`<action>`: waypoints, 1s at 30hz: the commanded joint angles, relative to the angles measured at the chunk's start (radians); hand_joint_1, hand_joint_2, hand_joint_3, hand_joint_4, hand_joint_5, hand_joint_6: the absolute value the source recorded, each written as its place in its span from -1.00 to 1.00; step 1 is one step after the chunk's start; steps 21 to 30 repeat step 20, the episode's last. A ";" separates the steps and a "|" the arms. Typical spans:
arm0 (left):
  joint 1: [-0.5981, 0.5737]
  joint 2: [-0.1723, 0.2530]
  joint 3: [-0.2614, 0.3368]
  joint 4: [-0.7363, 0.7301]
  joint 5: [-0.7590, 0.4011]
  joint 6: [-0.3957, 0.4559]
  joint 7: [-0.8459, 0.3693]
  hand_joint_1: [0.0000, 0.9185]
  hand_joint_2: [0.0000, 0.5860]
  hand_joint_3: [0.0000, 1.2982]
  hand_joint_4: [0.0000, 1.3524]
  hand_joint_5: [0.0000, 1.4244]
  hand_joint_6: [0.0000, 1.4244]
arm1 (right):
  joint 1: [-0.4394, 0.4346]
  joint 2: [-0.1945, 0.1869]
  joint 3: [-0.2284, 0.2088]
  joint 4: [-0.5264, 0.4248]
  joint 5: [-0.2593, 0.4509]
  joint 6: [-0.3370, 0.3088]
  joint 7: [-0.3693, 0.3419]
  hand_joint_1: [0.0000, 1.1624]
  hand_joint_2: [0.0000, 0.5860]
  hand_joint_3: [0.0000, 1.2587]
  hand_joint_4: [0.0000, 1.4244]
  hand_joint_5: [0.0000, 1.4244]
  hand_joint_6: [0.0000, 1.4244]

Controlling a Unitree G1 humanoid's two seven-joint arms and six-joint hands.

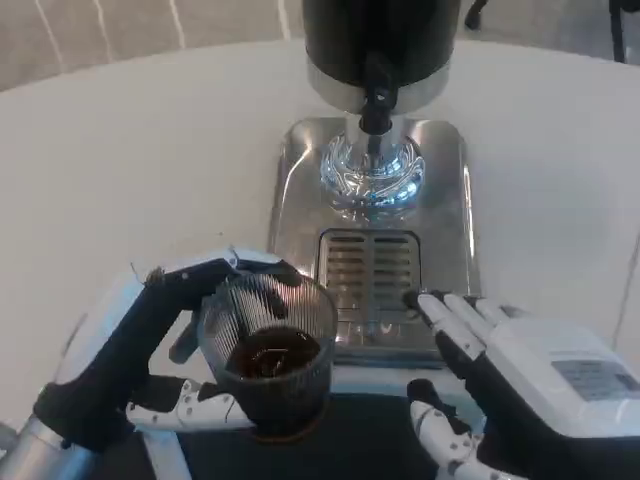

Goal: Grasp the cup under the faucet to collect the drink, then remove the cup.

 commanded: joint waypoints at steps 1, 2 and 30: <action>0.032 0.012 0.018 -0.045 -0.051 -0.009 -0.023 0.19 -0.84 0.51 0.72 0.99 1.00 | 0.035 0.024 0.002 -0.016 -0.011 -0.058 0.006 -1.00 0.94 -1.00 -1.00 -1.00 -1.00; 0.037 0.013 0.020 -0.048 -0.055 -0.009 -0.028 0.19 -0.84 0.50 0.72 0.99 1.00 | 0.041 0.030 0.001 -0.016 -0.012 -0.067 0.005 -1.00 0.94 -1.00 -1.00 -1.00 -1.00; 0.052 0.010 0.052 -0.051 -0.088 -0.005 -0.083 0.19 -0.86 0.50 0.72 0.99 1.00 | 0.137 0.107 0.027 -0.016 -0.049 -0.202 0.004 -1.00 0.98 -1.00 -1.00 -1.00 -1.00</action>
